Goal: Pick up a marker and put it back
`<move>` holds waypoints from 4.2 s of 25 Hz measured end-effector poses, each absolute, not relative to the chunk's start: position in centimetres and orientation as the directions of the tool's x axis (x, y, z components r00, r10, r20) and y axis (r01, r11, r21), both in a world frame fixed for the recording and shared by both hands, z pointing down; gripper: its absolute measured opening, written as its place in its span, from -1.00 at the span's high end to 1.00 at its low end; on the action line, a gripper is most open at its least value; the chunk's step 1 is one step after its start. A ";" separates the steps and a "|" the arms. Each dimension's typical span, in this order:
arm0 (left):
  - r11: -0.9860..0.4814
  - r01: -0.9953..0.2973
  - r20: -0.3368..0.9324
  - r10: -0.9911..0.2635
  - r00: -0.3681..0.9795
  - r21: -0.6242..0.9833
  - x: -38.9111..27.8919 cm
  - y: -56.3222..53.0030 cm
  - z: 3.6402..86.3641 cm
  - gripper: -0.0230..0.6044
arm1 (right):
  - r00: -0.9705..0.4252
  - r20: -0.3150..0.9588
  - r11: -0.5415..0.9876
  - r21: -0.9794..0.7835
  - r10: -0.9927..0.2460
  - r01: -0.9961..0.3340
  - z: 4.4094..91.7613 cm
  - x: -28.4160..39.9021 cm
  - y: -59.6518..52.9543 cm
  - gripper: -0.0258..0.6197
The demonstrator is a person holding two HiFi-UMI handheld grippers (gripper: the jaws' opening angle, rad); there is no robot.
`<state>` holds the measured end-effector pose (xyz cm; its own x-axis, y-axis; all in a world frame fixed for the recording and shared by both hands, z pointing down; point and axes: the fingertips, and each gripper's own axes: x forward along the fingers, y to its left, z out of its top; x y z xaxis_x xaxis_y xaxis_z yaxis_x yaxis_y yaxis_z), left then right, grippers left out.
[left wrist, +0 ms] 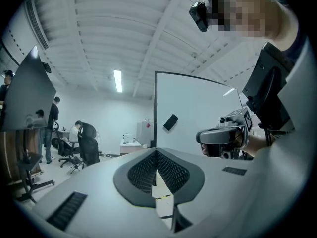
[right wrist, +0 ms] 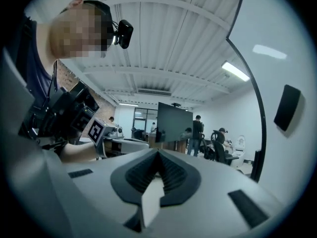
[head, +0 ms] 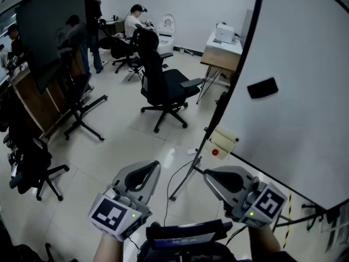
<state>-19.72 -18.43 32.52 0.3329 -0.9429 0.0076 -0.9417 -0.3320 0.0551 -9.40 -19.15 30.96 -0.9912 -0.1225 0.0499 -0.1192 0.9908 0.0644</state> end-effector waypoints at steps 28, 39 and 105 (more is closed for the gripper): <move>-0.576 -0.814 0.055 -0.813 0.580 0.076 -19.6 -34.9 34.8 0.94 | -0.826 0.115 0.821 0.247 -0.552 -0.514 34.9 -4.8 -37.2 0.85; -0.598 -0.795 0.147 -0.781 0.607 0.104 -16.6 -39.2 38.4 0.94 | -0.777 0.197 0.799 0.220 -0.598 -0.559 42.1 -0.2 -43.8 0.28; -0.413 -0.905 0.041 -0.911 0.411 -0.097 -24.2 -34.2 31.1 0.94 | -0.900 -0.017 0.824 0.393 -0.437 -0.407 28.6 -9.7 -37.8 0.63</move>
